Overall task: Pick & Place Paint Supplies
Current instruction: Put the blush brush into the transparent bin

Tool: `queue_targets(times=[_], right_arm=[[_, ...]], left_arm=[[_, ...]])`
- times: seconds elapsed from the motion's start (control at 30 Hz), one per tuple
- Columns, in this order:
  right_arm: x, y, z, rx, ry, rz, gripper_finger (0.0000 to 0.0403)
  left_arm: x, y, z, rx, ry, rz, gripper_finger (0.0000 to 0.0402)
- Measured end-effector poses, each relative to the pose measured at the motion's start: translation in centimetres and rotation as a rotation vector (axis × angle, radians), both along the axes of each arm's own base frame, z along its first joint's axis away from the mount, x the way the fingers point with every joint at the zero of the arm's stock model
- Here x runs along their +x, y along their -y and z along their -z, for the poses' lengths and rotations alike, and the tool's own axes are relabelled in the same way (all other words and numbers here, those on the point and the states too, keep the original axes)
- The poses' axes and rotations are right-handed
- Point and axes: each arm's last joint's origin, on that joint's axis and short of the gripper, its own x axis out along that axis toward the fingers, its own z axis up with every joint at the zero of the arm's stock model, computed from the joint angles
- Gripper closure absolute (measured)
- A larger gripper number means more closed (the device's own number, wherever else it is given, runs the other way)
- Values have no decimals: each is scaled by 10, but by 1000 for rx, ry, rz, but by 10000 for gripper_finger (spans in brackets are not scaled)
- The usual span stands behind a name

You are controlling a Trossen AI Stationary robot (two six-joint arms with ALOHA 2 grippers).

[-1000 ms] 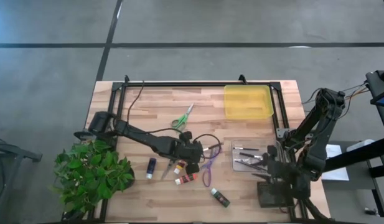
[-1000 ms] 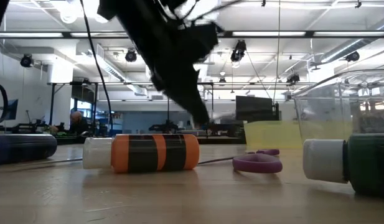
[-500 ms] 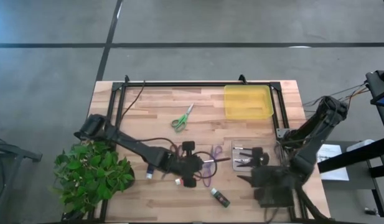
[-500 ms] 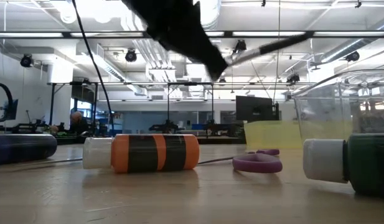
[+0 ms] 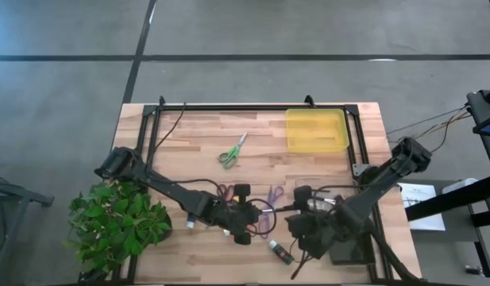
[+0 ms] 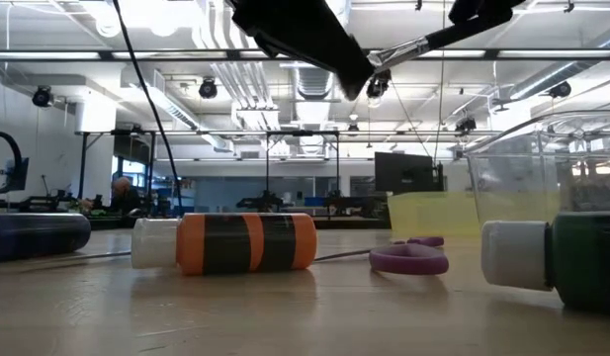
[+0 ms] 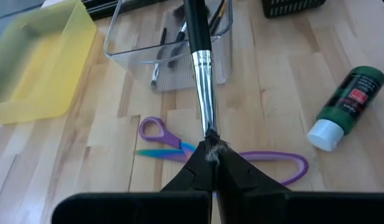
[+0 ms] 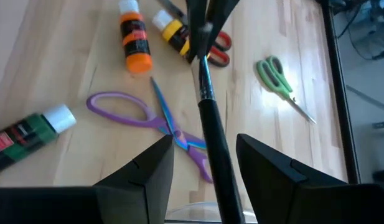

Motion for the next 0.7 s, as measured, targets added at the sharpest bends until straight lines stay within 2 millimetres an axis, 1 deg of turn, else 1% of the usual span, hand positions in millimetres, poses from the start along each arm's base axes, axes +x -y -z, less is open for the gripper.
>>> queue_targets(times=[0.13, 0.33, 0.47, 0.57, 0.7], right_arm=[[3, -2, 5, -24, -34, 0, 229], [1, 0, 8, -28, -43, 5, 229], [1, 0, 7, -24, -33, 9, 235], [2, 2, 8, -27, -36, 15, 268], [3, 3, 8, -23, -41, 18, 349]], left_arm=[[0, 1, 0, -1, 3, 2, 401], [0, 1, -1, -4, 9, 3, 401], [0, 1, -1, -4, 10, 3, 401], [0, 1, -1, -4, 10, 3, 401], [0, 1, -1, -2, 10, 1, 401]])
